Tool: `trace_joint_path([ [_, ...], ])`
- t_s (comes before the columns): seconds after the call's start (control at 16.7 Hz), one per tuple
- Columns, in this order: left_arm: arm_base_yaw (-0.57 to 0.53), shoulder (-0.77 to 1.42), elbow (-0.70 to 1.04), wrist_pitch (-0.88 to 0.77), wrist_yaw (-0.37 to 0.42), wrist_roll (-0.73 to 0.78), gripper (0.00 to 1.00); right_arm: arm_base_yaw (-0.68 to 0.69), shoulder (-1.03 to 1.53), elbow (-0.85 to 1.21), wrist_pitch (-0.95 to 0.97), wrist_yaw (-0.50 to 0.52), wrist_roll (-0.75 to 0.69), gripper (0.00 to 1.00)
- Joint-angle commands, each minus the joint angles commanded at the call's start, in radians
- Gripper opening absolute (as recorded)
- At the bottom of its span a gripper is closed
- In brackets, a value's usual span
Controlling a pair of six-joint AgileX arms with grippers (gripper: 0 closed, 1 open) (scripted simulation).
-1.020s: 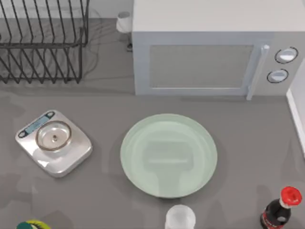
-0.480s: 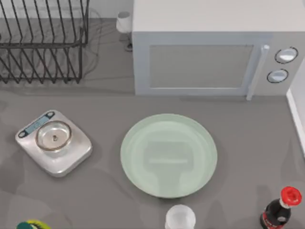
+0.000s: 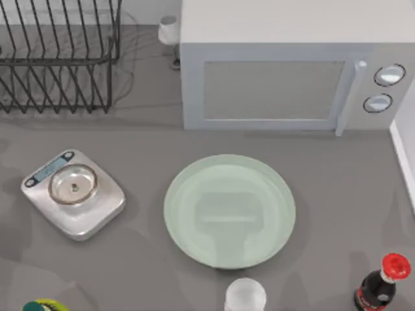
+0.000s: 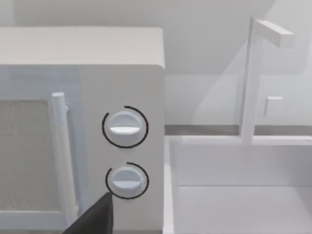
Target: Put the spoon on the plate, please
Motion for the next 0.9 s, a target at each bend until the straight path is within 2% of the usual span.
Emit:
trace_joint_path([
  [0.42, 0.004, 0.136, -0.161, 0.309, 0.001, 0.005, 1.00, 0.000, 0.000, 0.000, 0.000, 0.000, 0.000, 1.00],
  [0.78, 0.005, 0.156, -0.183, 0.343, 0.001, 0.006, 1.00, 0.000, 0.000, 0.000, 0.000, 0.000, 0.000, 1.00],
  [0.9, 0.005, 0.156, -0.183, 0.343, 0.001, 0.006, 0.85, 0.000, 0.000, 0.000, 0.000, 0.000, 0.000, 1.00],
])
